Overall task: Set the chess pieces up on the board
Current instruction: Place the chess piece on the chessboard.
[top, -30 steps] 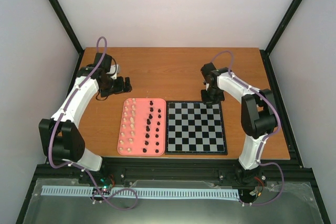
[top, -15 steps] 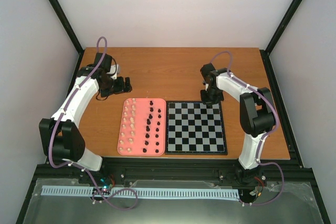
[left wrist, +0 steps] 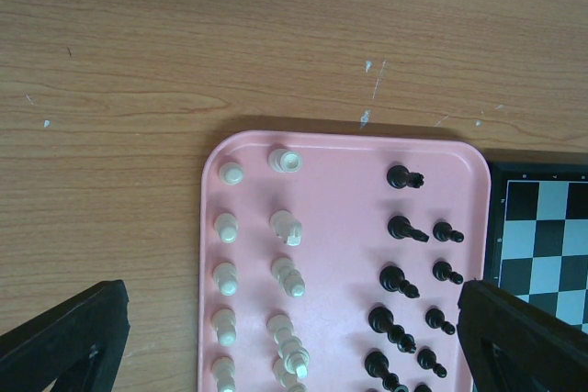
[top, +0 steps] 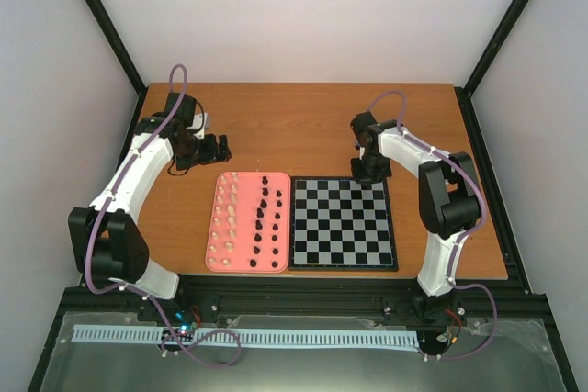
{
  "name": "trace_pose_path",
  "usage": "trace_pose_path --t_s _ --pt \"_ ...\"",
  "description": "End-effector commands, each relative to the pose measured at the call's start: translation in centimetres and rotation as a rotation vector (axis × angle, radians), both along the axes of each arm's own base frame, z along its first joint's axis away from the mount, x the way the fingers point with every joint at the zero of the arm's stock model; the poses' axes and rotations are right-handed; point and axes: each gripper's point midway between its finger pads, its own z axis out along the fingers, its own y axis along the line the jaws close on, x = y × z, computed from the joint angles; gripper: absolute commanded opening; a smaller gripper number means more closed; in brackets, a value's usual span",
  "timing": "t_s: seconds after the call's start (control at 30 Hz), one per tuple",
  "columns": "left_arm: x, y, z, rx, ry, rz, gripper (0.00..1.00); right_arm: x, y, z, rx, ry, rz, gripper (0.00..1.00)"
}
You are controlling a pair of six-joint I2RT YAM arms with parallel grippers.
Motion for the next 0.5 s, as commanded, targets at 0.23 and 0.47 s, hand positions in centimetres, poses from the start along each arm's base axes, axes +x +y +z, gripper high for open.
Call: trace_pose_path --t_s 0.23,0.47 --pt "0.2 -0.4 0.1 -0.004 -0.008 -0.016 1.0 -0.4 0.1 0.2 0.03 -0.003 0.017 0.37" --pt "0.2 -0.4 0.2 -0.004 -0.012 -0.016 1.0 0.9 1.7 4.6 0.098 -0.086 0.029 0.47"
